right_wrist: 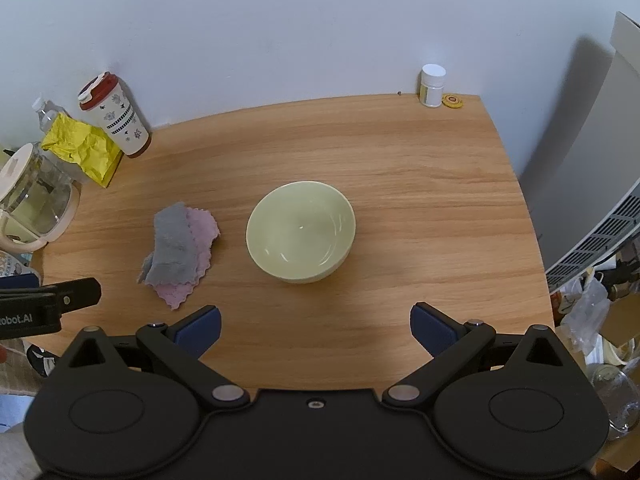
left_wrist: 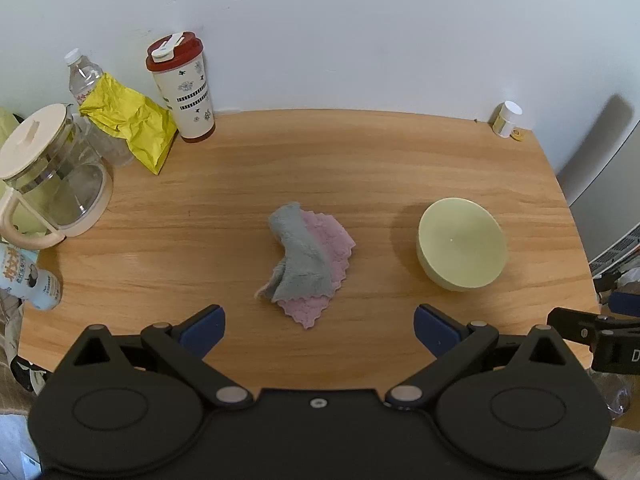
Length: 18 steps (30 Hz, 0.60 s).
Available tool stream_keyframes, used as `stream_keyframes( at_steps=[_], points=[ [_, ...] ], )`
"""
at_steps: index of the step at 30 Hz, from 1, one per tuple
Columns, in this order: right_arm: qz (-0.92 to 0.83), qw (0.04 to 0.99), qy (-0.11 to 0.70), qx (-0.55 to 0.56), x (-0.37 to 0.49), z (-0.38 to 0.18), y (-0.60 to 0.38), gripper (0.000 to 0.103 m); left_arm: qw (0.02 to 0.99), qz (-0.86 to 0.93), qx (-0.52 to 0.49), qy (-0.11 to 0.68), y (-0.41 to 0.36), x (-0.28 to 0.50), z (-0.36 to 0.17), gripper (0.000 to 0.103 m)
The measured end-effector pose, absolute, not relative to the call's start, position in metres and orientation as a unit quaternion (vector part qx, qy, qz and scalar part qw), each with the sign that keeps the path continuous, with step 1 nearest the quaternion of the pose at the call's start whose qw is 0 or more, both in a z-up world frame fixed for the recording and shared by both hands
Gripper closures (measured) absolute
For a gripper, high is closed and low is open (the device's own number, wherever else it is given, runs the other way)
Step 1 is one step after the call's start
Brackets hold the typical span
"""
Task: Clean bowl
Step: 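Move both tools toward the bowl and the grey-pink cloth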
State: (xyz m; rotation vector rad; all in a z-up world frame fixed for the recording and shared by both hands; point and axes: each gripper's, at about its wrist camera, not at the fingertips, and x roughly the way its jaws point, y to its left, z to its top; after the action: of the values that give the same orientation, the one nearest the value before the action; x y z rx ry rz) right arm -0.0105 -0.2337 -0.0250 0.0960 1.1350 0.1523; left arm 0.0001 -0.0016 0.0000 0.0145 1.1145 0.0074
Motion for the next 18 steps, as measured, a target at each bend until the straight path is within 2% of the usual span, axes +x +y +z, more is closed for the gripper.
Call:
stream_keyframes(
  at_steps=[6,18],
  points=[
    [0.066,0.836,0.543,0.047,-0.008,-0.023,-0.232,0.001,0.863,-0.002,0.007,0.506,-0.003,-0.007,0.005,0.001],
    [0.07,0.837,0.54,0.049,-0.014,-0.028,-0.236,0.001,0.857,-0.002,0.008,0.515,-0.006,-0.003,0.008,0.001]
  ],
)
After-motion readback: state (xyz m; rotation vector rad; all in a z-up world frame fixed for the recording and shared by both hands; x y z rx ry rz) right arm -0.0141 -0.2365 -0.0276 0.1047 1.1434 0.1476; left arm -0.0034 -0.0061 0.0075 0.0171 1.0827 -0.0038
